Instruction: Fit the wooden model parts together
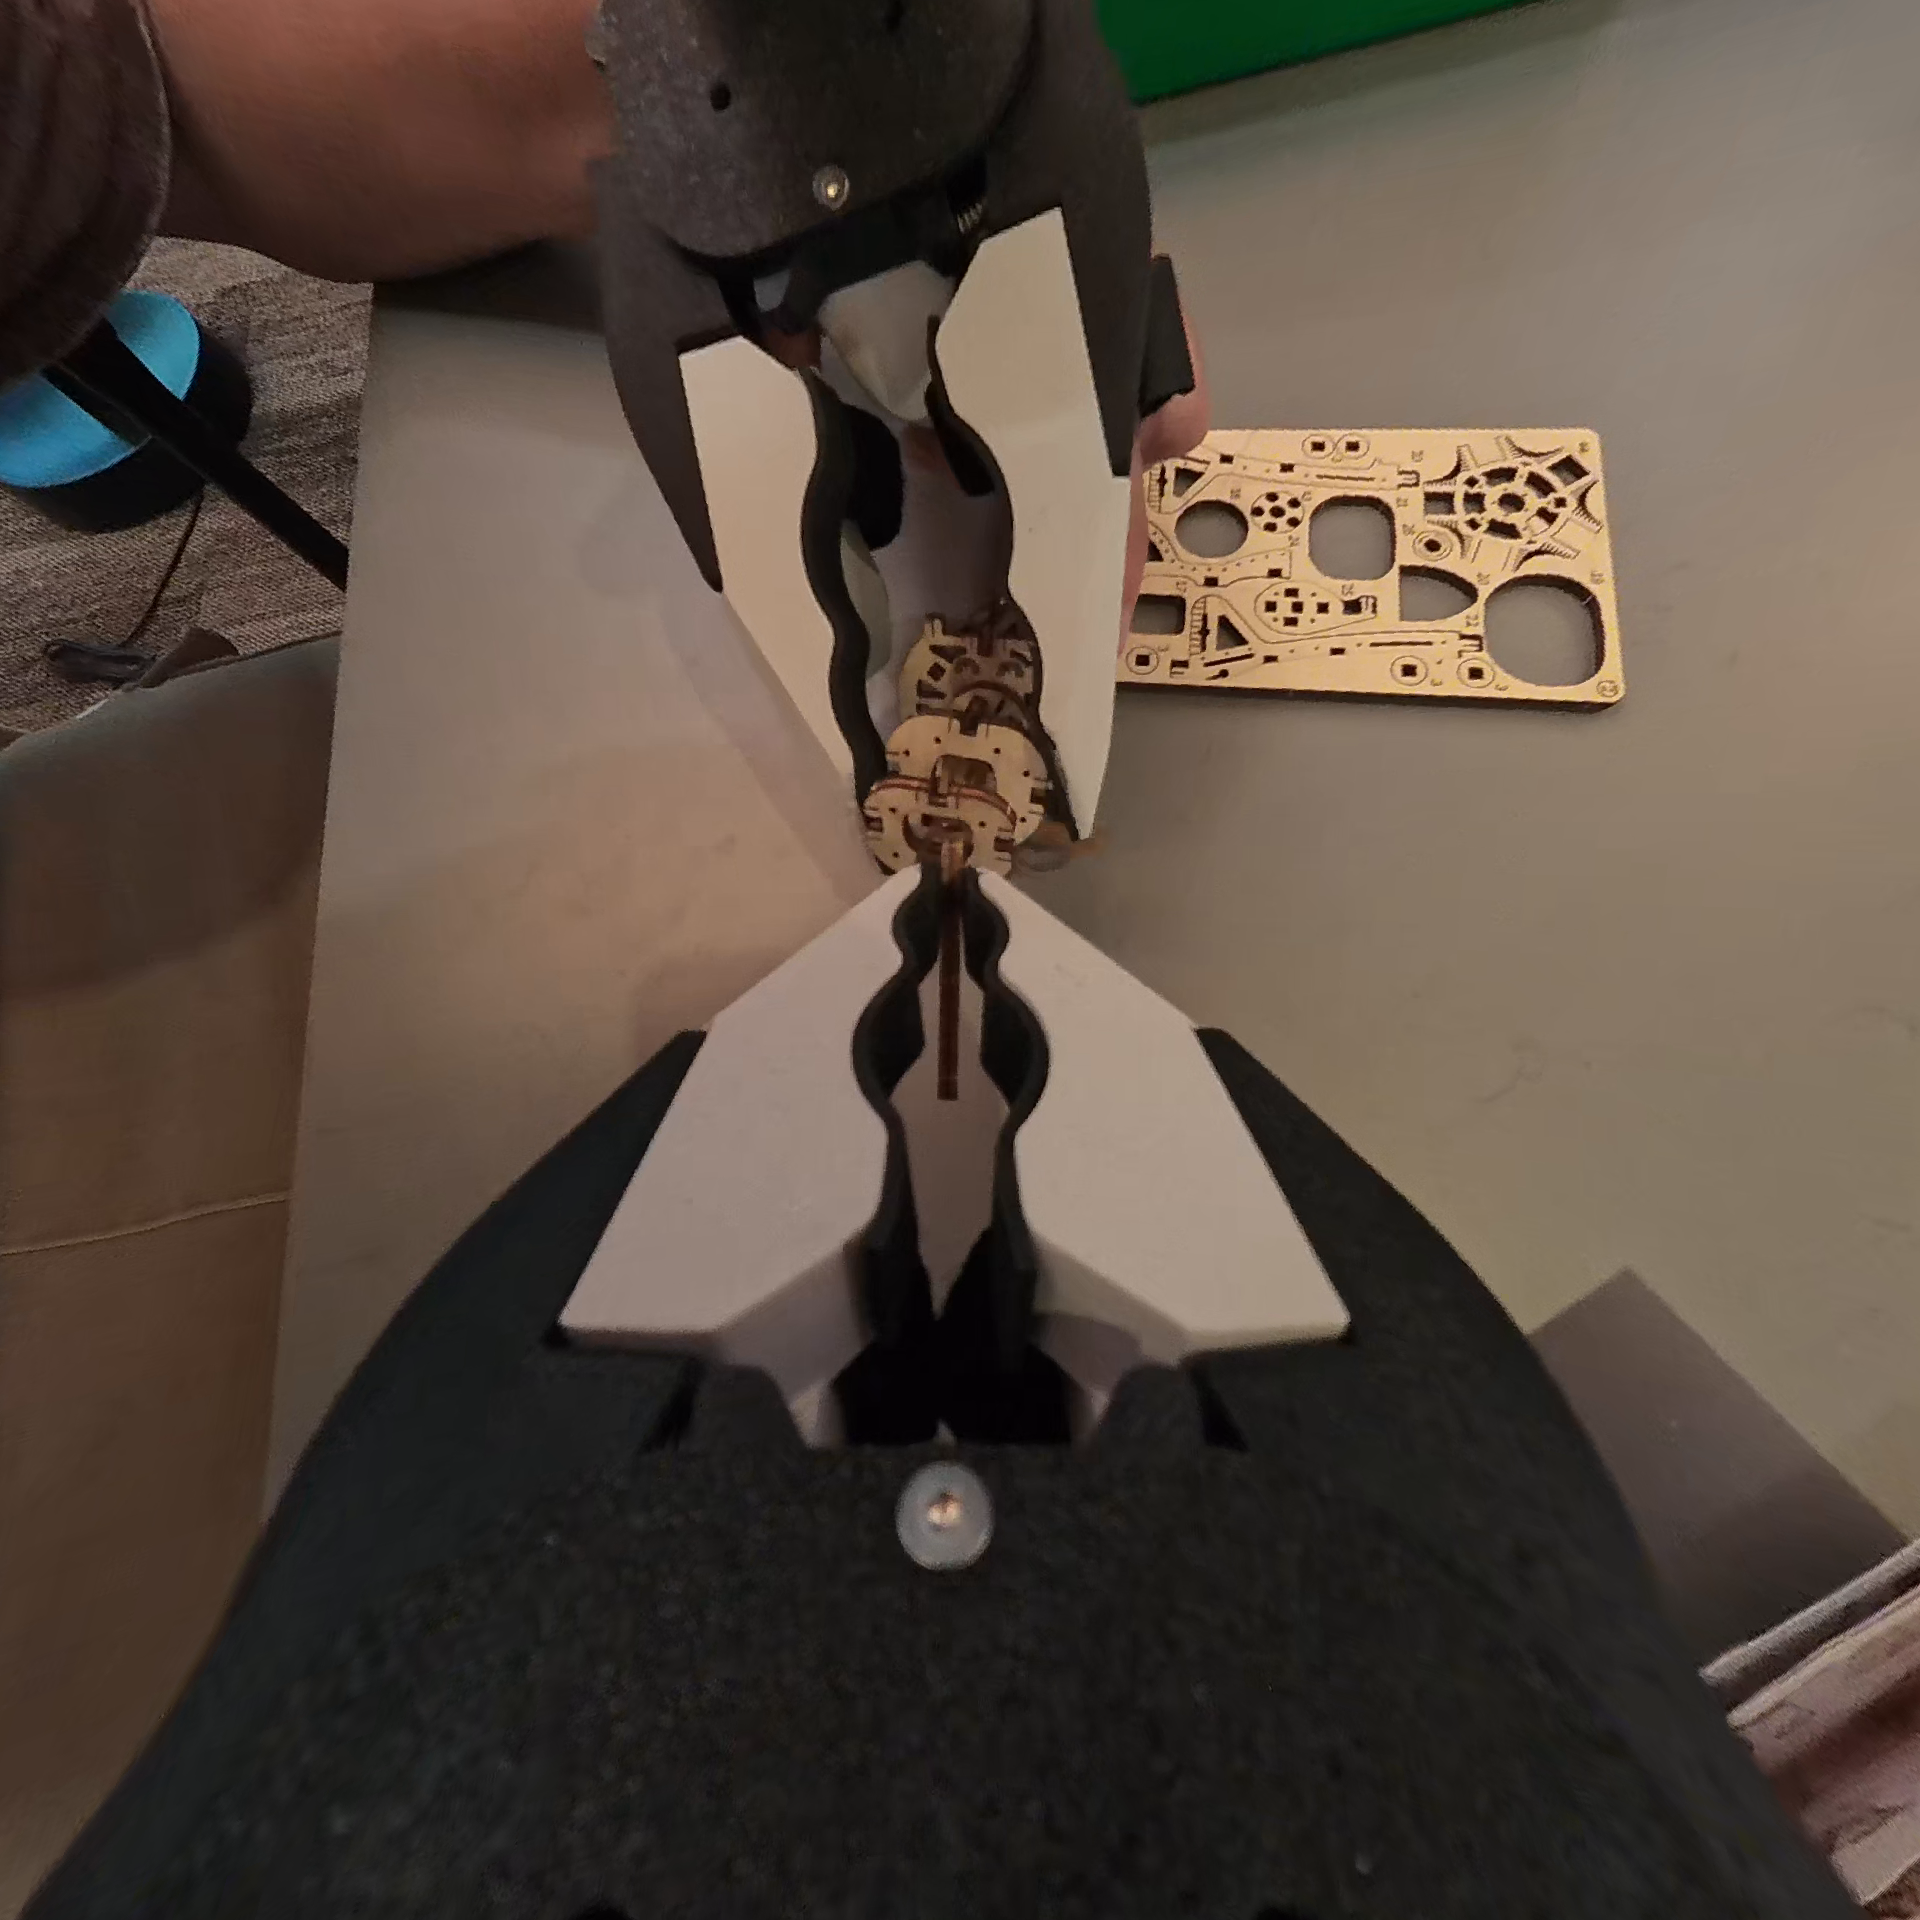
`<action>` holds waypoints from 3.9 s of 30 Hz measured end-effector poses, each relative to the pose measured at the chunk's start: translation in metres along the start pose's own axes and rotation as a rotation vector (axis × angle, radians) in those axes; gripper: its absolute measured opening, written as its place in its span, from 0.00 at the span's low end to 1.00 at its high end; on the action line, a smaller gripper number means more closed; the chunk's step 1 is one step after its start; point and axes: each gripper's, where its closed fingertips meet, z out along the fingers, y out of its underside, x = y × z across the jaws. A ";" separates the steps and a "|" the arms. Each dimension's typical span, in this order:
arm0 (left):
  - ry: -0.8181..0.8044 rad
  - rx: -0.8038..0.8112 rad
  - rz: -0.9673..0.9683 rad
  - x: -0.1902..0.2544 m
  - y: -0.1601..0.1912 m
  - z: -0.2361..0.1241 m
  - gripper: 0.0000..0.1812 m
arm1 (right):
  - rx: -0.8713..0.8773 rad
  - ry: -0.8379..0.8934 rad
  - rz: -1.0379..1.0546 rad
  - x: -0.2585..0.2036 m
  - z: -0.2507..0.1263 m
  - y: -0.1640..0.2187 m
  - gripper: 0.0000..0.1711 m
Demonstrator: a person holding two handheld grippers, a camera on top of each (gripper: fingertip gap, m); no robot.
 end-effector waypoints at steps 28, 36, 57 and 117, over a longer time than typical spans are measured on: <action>-0.042 0.044 -0.062 -0.014 -0.002 -0.008 0.20 | 0.176 0.023 0.032 0.006 -0.027 -0.011 0.01; -0.035 0.087 -0.103 -0.018 -0.006 -0.013 0.20 | 0.188 0.022 0.072 0.006 -0.028 -0.005 0.01; -0.008 0.169 -0.135 -0.015 -0.018 -0.019 0.20 | 0.250 -0.018 0.244 0.001 -0.009 -0.011 0.01; -0.162 0.034 -0.294 0.192 -0.093 -0.039 0.38 | 0.455 -0.246 0.471 -0.192 -0.074 0.000 0.16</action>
